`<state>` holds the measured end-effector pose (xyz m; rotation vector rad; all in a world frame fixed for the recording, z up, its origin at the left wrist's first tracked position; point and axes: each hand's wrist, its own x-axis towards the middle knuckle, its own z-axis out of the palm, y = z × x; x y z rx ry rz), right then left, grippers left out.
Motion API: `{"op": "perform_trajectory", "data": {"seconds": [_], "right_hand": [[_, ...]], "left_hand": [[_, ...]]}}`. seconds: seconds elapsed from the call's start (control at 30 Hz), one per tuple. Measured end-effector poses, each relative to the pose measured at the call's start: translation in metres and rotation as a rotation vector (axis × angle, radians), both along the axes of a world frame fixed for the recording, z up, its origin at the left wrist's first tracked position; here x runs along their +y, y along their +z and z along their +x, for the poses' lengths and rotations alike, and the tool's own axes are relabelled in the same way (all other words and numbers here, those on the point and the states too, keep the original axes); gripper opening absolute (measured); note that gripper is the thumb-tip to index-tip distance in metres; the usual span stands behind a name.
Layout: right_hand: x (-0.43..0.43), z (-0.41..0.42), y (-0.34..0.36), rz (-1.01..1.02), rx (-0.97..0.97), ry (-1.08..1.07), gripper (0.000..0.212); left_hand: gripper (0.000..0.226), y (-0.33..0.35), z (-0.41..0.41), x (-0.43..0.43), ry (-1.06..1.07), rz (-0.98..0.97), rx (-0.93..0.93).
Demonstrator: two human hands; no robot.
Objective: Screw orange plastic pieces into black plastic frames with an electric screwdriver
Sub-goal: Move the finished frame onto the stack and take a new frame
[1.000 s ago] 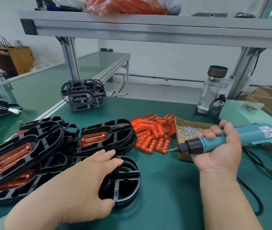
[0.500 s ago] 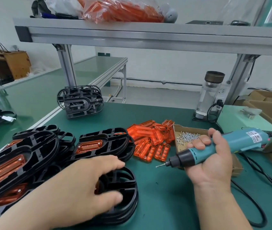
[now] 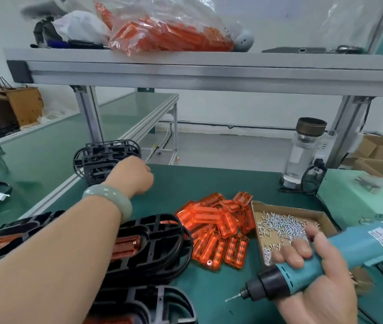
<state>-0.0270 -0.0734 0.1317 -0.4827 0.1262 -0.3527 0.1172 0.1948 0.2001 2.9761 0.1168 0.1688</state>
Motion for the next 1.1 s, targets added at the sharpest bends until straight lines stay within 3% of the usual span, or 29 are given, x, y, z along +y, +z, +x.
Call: {"op": "perform_trajectory", "data": {"seconds": [0.1, 0.17, 0.23, 0.27, 0.3, 0.37, 0.57, 0.73, 0.9, 0.97, 1.0, 1.07, 1.1], "right_hand": [[-0.001, 0.007, -0.004, -0.034, 0.066, -0.045, 0.034], [-0.007, 0.012, -0.011, -0.051, 0.057, -0.015, 0.026], [-0.009, 0.015, -0.020, 0.013, -0.166, 0.258, 0.023], [-0.011, 0.014, -0.015, -0.180, -0.072, 0.189, 0.037], [-0.015, 0.009, -0.016, -0.136, 0.018, 0.106, 0.049], [-0.021, 0.010, -0.029, 0.022, -0.078, 0.289, 0.054], [-0.016, 0.011, -0.031, 0.113, -0.086, 0.433, 0.049], [-0.015, 0.009, -0.025, 0.148, -0.089, 0.483, 0.049], [-0.025, 0.015, -0.027, 0.107, -0.120, 0.433, 0.052], [-0.026, 0.011, -0.028, 0.104, -0.046, 0.368, 0.051], [-0.022, 0.010, -0.022, 0.117, 0.010, 0.342, 0.047], [-0.011, 0.014, -0.020, 0.168, -0.174, 0.352, 0.026], [-0.008, 0.010, -0.018, 0.079, -0.079, 0.199, 0.022]], "left_hand": [[0.025, -0.018, 0.031, 0.029, 0.107, 0.101, 0.138], [0.024, -0.027, 0.042, 0.044, 0.176, 0.102, 0.189], [0.022, -0.034, 0.051, 0.054, 0.231, 0.093, 0.206], [0.023, -0.037, 0.054, 0.059, 0.254, 0.105, 0.215], [0.025, -0.040, 0.056, 0.062, 0.275, 0.125, 0.228], [0.026, -0.046, 0.061, 0.067, 0.309, 0.181, 0.263], [0.052, -0.060, 0.066, 0.072, 0.354, 0.298, 0.323], [0.033, -0.058, 0.062, 0.070, 0.422, 0.268, 0.280], [0.005, -0.057, 0.051, 0.063, 0.257, 0.370, 0.242], [0.007, -0.055, 0.044, 0.058, 0.224, 0.347, 0.221], [0.010, -0.053, 0.041, 0.054, 0.216, 0.332, 0.203], [0.013, -0.045, 0.036, 0.048, 0.213, 0.275, 0.145], [0.013, -0.038, 0.033, 0.045, 0.208, 0.235, 0.098]]}}
